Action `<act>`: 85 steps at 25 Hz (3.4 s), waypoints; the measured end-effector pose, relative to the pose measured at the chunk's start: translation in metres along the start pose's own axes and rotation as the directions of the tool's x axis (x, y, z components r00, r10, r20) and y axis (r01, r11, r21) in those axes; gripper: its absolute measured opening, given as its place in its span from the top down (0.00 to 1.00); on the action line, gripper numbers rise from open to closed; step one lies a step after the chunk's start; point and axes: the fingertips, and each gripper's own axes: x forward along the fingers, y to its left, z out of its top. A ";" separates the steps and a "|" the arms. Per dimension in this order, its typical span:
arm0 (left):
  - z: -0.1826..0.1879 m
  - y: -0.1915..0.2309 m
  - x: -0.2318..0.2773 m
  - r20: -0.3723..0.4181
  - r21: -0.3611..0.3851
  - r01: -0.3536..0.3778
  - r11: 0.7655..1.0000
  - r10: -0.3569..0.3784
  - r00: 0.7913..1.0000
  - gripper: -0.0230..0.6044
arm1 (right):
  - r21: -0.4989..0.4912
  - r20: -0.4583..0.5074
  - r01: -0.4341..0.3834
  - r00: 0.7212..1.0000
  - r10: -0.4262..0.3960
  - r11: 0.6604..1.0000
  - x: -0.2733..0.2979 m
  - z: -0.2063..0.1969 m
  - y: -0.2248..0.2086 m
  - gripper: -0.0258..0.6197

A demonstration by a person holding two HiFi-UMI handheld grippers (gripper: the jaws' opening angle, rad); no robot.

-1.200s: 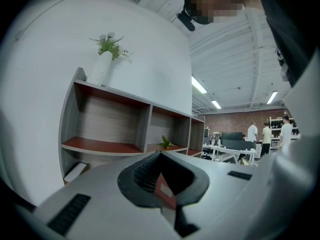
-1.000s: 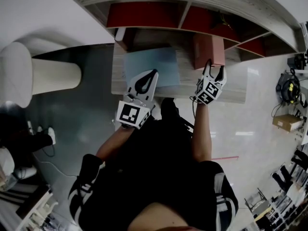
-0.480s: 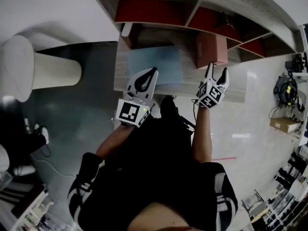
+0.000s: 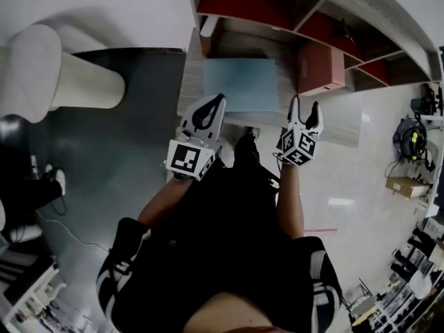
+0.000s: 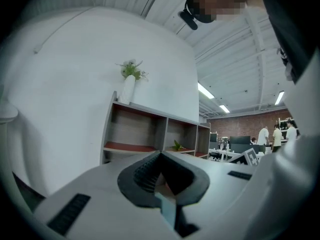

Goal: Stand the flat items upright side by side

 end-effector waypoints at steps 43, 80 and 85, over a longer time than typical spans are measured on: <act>-0.138 -0.016 -0.023 -0.198 -0.122 -0.338 0.933 0.311 0.930 0.93 | 0.028 -0.287 -0.483 0.835 0.470 0.875 -0.005 -0.104 0.040 0.91; -0.394 0.105 0.000 -0.591 -0.515 -0.436 0.738 0.063 0.804 0.45 | 0.193 -0.724 -0.380 0.568 0.393 0.905 0.088 -0.274 0.036 0.46; -0.394 0.104 0.002 -0.592 -0.514 -0.421 0.748 0.045 0.804 0.45 | 0.188 -0.738 -0.379 0.555 0.385 0.906 0.086 -0.277 0.039 0.46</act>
